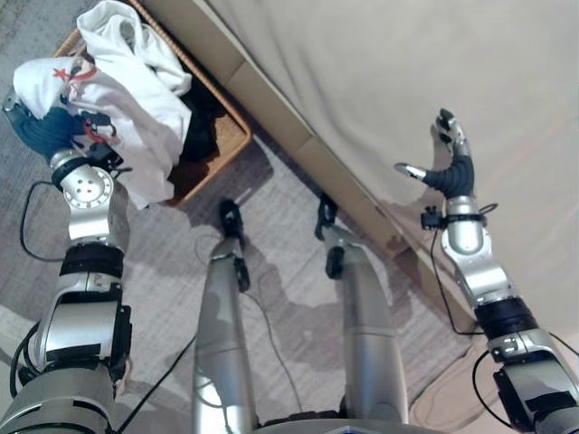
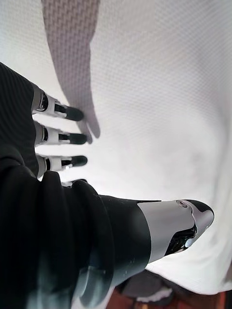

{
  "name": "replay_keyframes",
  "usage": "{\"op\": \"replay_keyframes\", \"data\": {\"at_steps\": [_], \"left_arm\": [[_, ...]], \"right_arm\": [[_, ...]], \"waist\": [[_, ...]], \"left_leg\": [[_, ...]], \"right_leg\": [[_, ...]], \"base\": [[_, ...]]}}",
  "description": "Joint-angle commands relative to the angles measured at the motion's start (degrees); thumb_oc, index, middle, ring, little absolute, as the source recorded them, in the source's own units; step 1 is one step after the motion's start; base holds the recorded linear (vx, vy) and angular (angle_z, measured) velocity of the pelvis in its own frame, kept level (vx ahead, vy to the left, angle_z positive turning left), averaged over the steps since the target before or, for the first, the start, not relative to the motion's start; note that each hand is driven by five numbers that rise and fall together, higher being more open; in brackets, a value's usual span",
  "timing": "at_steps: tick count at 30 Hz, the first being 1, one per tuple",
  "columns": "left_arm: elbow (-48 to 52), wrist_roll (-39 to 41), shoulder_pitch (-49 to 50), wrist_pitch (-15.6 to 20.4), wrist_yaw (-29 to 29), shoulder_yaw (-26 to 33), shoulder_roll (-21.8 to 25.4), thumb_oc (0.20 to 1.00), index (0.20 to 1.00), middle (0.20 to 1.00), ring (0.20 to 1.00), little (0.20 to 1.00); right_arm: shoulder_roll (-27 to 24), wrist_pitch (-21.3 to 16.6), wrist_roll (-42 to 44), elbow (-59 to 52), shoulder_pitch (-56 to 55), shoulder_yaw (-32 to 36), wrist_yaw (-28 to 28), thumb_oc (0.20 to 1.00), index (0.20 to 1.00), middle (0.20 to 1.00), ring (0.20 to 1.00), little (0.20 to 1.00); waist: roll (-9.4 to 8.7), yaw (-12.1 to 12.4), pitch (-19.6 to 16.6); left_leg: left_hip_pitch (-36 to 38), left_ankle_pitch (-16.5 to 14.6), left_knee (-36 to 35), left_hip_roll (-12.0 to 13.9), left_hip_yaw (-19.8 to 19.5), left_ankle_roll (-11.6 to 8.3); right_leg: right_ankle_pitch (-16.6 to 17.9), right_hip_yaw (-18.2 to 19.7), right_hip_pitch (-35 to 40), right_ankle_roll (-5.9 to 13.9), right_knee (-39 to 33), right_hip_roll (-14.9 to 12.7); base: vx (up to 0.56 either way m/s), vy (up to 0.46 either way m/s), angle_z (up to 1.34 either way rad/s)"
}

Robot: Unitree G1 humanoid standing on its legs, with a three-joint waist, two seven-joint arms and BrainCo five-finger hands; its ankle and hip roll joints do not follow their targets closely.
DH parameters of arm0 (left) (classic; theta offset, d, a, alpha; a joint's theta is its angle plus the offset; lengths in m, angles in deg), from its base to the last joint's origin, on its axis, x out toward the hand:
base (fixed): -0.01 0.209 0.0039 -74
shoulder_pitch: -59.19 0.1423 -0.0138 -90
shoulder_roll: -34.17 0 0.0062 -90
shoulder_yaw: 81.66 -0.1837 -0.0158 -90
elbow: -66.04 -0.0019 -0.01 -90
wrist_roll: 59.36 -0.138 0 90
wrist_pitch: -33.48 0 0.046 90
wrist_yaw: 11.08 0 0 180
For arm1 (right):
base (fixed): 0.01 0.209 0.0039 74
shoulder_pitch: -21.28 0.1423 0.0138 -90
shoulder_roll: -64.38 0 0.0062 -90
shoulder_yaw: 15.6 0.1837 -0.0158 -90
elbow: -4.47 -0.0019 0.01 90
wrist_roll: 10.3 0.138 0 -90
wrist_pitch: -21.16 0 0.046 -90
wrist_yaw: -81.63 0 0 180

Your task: Pick up clothes into the bucket

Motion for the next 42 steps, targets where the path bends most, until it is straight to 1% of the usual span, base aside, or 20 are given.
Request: {"op": "replay_keyframes", "data": {"at_steps": [1, 10, 12, 13, 15, 20, 22, 23, 24, 26, 27, 28, 31, 32, 33, 36, 37, 38, 39, 42], "left_arm": [[0.76, -0.36, 2.16, 3.50, -1.37, 1.79, 2.67, 0.200, 0.200, 0.200, 0.200, 0.200], [2.36, 1.77, -0.14, 4.79, -1.21, 1.33, 3.26, 0.200, 0.200, 0.200, 0.200, 0.200], [2.02, 2.74, 0.28, 4.80, -0.49, 1.58, 1.34, 0.200, 0.200, 0.200, 0.200, 0.200], [2.07, 2.77, 0.35, 4.80, -0.45, 1.62, 1.28, 0.200, 0.200, 0.200, 0.200, 0.200], [1.21, 3.81, 0.47, 4.69, 0.34, 1.68, -1.11, 0.200, 0.200, 0.200, 0.200, 0.200], [-0.62, 4.84, -0.03, 4.18, 1.54, 1.13, -3.38, 0.200, 0.200, 0.200, 0.200, 0.200], [-1.92, 3.07, -0.47, 2.04, 2.53, -0.75, -4.01, 0.200, 0.200, 0.200, 0.200, 0.200], [-1.95, 2.98, -0.62, 1.96, 2.47, -0.83, -4.02, 0.200, 0.200, 0.200, 0.200, 0.200], [-2.92, 0.69, -1.07, 0.24, 2.98, -2.26, -4.27, 0.200, 0.200, 0.200, 0.200, 0.200], [-3.17, 0.16, -1.42, -0.23, 2.74, -2.61, -4.74, 0.200, 0.200, 0.200, 0.200, 0.200], [-4.05, -0.20, -2.19, -1.18, 3.21, -3.46, -5.44, 0.200, 0.200, 0.200, 0.200, 0.200], [-4.12, -0.20, -2.29, -1.20, 3.22, -3.52, -5.43, 0.200, 0.200, 0.200, 0.200, 0.200], [-5.96, -2.81, -3.27, -3.60, 3.34, -4.86, -5.41, 0.200, 0.200, 0.200, 0.200, 0.200], [-6.05, -2.81, -3.36, -3.61, 3.36, -4.90, -5.39, 0.200, 0.200, 0.200, 0.200, 0.200], [-9.16, -4.18, -4.34, -6.92, 3.55, -5.23, -5.08, 0.200, 0.200, 0.200, 0.200, 0.200], [-11.58, -2.59, -6.89, -8.67, 4.75, -5.66, -5.16, 0.200, 0.200, 0.200, 0.200, 0.200], [-11.68, -2.53, -7.00, -8.70, 4.83, -5.69, -5.13, 0.200, 0.200, 0.200, 0.200, 0.200], [-12.31, -2.70, -7.43, -9.51, 5.56, -5.93, -4.84, 0.868, 0.868, 0.868, 0.868, 0.868], [-12.34, -2.67, -7.44, -9.51, 5.61, -5.92, -4.82, 1.000, 1.000, 1.000, 1.000, 1.000], [-13.06, -1.18, -6.95, -9.72, 6.79, -5.28, -4.79, 1.000, 1.000, 1.000, 1.000, 1.000]], "right_arm": [[-2.66, -3.39, -0.63, -4.20, -5.16, 1.04, 1.29, 1.000, 1.000, 1.000, 1.000, 1.000], [-2.26, -3.62, -0.69, -5.56, -6.00, 1.34, 1.13, 1.000, 1.000, 1.000, 1.000, 1.000], [-2.09, -3.62, -0.83, -6.32, -5.84, 1.50, 1.08, 1.000, 1.000, 1.000, 1.000, 1.000], [-2.13, -3.61, -0.83, -6.34, -5.87, 1.52, 1.07, 1.000, 1.000, 1.000, 1.000, 1.000], [-1.78, -3.53, -1.17, -6.98, -5.69, 1.79, 1.21, 1.000, 1.000, 1.000, 1.000, 1.000], [-1.72, -3.74, -1.21, -7.85, -5.32, 2.40, 1.28, 1.000, 1.000, 1.000, 1.000, 1.000], [-1.56, -3.71, -1.35, -7.85, -4.84, 2.61, 1.53, 1.000, 1.000, 1.000, 1.000, 1.000], [-1.53, -3.73, -1.36, -7.82, -4.82, 2.68, 1.54, 1.000, 1.000, 1.000, 1.000, 1.000], [-1.39, -3.64, -1.48, -7.46, -4.39, 2.61, 1.54, 1.000, 1.000, 1.000, 1.000, 1.000], [-1.28, -3.60, -1.66, -7.30, -4.15, 2.57, 1.57, 1.000, 1.000, 1.000, 1.000, 1.000], [-0.95, -3.42, -1.75, -7.34, -3.99, 2.28, 1.47, 1.000, 1.000, 1.000, 1.000, 1.000], [-0.93, -3.40, -1.76, -7.37, -4.01, 2.33, 1.47, 1.000, 1.000, 1.000, 1.000, 1.000], [-0.87, -3.33, -1.87, -7.53, -4.05, 2.08, 0.87, 1.000, 1.000, 1.000, 1.000, 1.000], [-0.86, -3.33, -1.87, -7.53, -4.05, 2.11, 0.86, 1.000, 1.000, 1.000, 1.000, 1.000], [-0.95, -3.09, -1.96, -7.59, -4.16, 1.91, 0.49, 1.000, 1.000, 1.000, 1.000, 1.000], [-1.24, -2.67, -1.82, -8.03, -4.36, 1.39, -0.28, 1.000, 1.000, 1.000, 1.000, 1.000], [-1.25, -2.64, -1.80, -8.07, -4.37, 1.44, -0.30, 1.000, 1.000, 1.000, 1.000, 1.000], [-1.55, -2.44, -1.59, -8.15, -4.51, 1.42, -0.74, 1.000, 1.000, 1.000, 1.000, 1.000], [-1.57, -2.42, -1.58, -8.16, -4.52, 1.42, -0.76, 1.000, 1.000, 1.000, 1.000, 1.000], [-1.90, -2.33, -1.19, -8.40, -4.61, 1.55, -1.32, 1.000, 1.000, 1.000, 1.000, 1.000]], "waist": [[2.73, -0.97, -7.29], [3.00, -1.09, -8.46], [2.66, -1.19, -8.30], [2.71, -1.18, -8.37], [2.35, -1.54, -8.39], [2.00, -1.98, -8.44], [1.99, -2.29, -8.30], [1.99, -2.24, -8.34], [2.07, -2.40, -8.30], [2.10, -2.42, -8.37], [2.14, -2.67, -8.60], [2.12, -2.64, -8.63], [2.32, -2.81, -9.27], [2.30, -2.79, -9.29], [2.43, -2.88, -9.61], [2.63, -2.98, -9.93], [2.64, -2.96, -9.92], [2.78, -2.91, -10.13], [2.79, -2.92, -10.14], [3.03, -2.82, -10.51]], "left_leg": [[-3.88, 4.54, -6.22, 0.75, -4.58, -1.14], [-7.11, 4.77, -5.89, 0.73, -4.91, -1.27], [-7.83, 4.79, -5.72, 0.83, -4.96, -1.26], [-7.90, 4.78, -5.68, 0.83, -4.96, -1.26], [-8.81, 4.66, -5.05, 0.75, -5.10, -1.24], [-10.62, 4.35, -3.95, 0.66, -5.05, -1.23], [-11.66, 4.31, -3.43, 0.67, -4.97, -1.17], [-11.79, 4.30, -3.38, 0.66, -4.98, -1.16], [-12.21, 4.32, -3.17, 0.59, -4.88, -1.13], [-12.49, 4.30, -3.12, 0.51, -4.90, -1.06], [-12.84, 4.34, -3.01, 0.54, -4.75, -1.04], [-12.91, 4.34, -2.99, 0.53, -4.74, -1.04], [-13.10, 4.30, -3.08, 0.44, -4.54, -0.90], [-13.12, 4.30, -3.09, 0.44, -4.53, -0.90], [-13.08, 4.31, -3.22, 0.50, -4.53, -0.88], [-13.20, 4.34, -3.36, 0.50, -4.50, -0.81], [-13.22, 4.35, -3.37, 0.49, -4.51, -0.81], [-13.22, 4.37, -3.44, 0.44, -4.49, -0.78], [-13.23, 4.37, -3.44, 0.44, -4.49, -0.78], [-13.16, 4.39, -3.42, 0.43, -4.51, -0.83]], "right_leg": [[5.83, 1.34, -1.19, 6.93, -3.45, -1.34], [5.81, 1.01, -4.03, 7.07, -2.96, -1.03], [5.82, 0.99, -4.78, 7.10, -2.65, -1.00], [5.82, 1.01, -4.86, 7.10, -2.62, -1.00], [5.83, 1.21, -5.94, 6.97, -2.36, -0.75], [5.80, 1.32, -7.56, 6.93, -1.79, -0.62], [5.90, 1.34, -8.38, 6.93, -1.58, -0.52], [5.89, 1.34, -8.50, 6.93, -1.52, -0.53], [5.88, 1.29, -8.96, 6.94, -1.42, -0.57], [5.89, 1.34, -9.25, 6.96, -1.34, -0.51], [5.95, 1.41, -9.52, 6.93, -1.36, -0.53], [5.95, 1.43, -9.59, 6.93, -1.34, -0.54], [6.08, 1.58, -10.03, 6.90, -1.50, -0.39], [6.09, 1.59, -10.06, 6.90, -1.53, -0.38], [6.23, 1.68, -9.92, 6.93, -1.86, -0.37], [6.42, 1.71, -9.91, 6.98, -2.12, -0.30], [6.43, 1.70, -9.93, 6.99, -2.13, -0.31], [6.44, 1.69, -10.02, 6.99, -2.08, -0.24], [6.44, 1.69, -10.04, 6.99, -2.08, -0.24], [6.44, 1.69, -10.05, 6.95, -2.00, -0.19]], "base": [[0.00, 0.000, 0.00], [0.00, 0.000, 0.00], [0.00, 0.000, 0.00], [0.00, 0.000, 0.00], [0.00, 0.000, 0.00], [0.00, 0.000, 0.00], [0.01, 0.019, -0.04], [0.01, 0.026, -0.05], [0.01, 0.036, -0.03], [0.01, 0.034, -0.01], [0.00, 0.000, 0.00], [0.01, 0.030, -0.02], [0.00, 0.012, -0.01], [-0.01, 0.017, -0.05], [0.00, 0.011, -0.05], [-0.01, 0.011, -0.04], [-0.01, 0.006, -0.03], [0.00, 0.000, 0.00], [0.00, 0.000, 0.00], [0.00, 0.000, 0.00]]}}
